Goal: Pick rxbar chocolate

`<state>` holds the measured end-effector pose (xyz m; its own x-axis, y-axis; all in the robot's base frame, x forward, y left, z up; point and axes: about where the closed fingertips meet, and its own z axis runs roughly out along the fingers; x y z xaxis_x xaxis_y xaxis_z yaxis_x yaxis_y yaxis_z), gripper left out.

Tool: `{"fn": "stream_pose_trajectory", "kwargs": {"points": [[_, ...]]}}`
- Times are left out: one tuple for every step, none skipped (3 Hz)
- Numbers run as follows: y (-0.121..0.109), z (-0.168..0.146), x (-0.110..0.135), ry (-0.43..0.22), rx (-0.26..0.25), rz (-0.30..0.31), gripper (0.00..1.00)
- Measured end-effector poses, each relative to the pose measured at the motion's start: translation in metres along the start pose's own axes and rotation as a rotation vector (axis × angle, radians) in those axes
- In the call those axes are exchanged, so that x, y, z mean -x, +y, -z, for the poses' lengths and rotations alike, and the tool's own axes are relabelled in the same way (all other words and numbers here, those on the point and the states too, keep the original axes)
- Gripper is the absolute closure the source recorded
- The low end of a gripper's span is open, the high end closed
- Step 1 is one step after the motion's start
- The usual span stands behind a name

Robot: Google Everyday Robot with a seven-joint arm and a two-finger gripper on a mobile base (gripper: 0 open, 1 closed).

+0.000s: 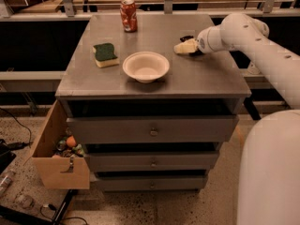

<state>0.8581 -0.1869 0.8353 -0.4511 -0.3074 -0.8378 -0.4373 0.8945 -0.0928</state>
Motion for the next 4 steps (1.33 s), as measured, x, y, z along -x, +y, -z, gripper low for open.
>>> {"fn": "stream_pose_trajectory", "kwargs": {"points": [[0.0,0.001,0.002,0.0,0.0,0.0,0.85],[0.0,0.002,0.004,0.0,0.0,0.0,1.0],[0.0,0.002,0.004,0.0,0.001,0.0,1.0],[0.008,0.01,0.028,-0.031,0.038,0.038,1.0]]}}
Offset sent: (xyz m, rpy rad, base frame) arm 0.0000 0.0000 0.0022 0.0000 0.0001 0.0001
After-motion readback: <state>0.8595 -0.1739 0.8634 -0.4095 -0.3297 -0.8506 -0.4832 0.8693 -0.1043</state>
